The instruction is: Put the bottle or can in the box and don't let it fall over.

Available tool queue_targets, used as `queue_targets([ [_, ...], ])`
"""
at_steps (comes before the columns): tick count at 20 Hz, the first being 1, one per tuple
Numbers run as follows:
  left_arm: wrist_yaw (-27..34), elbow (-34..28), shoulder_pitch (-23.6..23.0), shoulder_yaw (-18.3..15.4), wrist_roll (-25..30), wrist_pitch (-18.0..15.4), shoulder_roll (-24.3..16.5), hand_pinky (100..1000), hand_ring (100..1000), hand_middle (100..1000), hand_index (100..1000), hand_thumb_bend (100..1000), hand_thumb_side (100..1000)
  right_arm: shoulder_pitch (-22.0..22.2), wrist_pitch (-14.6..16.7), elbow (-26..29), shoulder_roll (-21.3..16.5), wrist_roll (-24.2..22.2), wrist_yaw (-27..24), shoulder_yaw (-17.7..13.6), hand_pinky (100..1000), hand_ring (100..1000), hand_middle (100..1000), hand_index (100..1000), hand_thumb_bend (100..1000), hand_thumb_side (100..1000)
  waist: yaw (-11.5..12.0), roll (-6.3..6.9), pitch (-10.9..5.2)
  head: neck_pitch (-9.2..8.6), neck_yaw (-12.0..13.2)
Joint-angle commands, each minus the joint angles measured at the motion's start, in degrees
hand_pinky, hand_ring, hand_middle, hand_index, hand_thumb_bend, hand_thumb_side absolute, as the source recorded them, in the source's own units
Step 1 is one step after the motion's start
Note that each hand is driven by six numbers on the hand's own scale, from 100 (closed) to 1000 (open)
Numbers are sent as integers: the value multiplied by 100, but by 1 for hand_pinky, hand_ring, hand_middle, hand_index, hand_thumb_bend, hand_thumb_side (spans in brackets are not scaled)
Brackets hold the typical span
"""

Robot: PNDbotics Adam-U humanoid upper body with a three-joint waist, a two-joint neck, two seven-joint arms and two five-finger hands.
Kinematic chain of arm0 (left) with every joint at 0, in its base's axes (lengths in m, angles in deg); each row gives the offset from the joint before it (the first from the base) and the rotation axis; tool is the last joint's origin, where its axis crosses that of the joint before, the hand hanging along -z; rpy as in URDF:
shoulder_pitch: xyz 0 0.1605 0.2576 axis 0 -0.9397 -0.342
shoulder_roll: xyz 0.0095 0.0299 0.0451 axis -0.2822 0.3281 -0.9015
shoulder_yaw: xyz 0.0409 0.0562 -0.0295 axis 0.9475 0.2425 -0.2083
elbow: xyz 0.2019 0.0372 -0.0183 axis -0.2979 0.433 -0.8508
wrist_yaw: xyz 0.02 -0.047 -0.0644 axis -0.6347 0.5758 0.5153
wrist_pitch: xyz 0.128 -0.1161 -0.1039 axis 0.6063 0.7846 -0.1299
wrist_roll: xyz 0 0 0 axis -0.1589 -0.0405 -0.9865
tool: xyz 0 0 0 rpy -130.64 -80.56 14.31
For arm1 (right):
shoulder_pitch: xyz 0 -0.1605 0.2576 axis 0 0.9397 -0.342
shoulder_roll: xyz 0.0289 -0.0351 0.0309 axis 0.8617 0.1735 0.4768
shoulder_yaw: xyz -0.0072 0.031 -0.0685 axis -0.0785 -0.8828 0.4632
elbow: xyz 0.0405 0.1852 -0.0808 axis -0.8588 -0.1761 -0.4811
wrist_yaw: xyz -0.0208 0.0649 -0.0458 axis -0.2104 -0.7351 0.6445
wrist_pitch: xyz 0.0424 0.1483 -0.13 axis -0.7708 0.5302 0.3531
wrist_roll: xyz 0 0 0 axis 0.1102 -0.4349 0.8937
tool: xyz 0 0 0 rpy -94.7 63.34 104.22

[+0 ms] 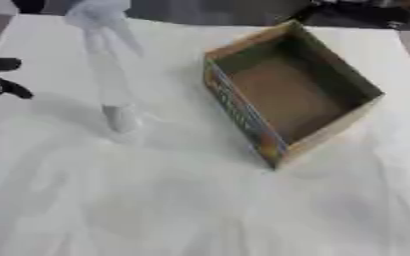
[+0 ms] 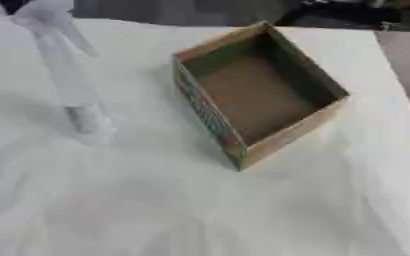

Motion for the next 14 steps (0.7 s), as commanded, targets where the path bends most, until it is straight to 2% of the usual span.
queue_targets([
  [1, 5, -113, 0, -53, -24, -99, -353, 586, 789, 672, 872, 100, 711, -10, -1, 131, -119, -6, 18, -40, 720, 1000, 922, 990, 100, 323, -1, 10, -97, 22, -30],
  [9, 353, -113, -278, -57, -67, -750, -2012, 608, 806, 702, 885, 100, 709, 145, 10, 131, -217, 45, 67, -73, 720, 1000, 919, 988, 100, 314, 90, 66, -253, 211, -294],
  [14, 268, -113, -400, -228, 141, -664, -2890, 623, 810, 715, 890, 100, 717, 222, -8, 131, -262, 97, 94, -107, 720, 1000, 918, 987, 100, 308, 133, 110, -362, 223, -313],
])
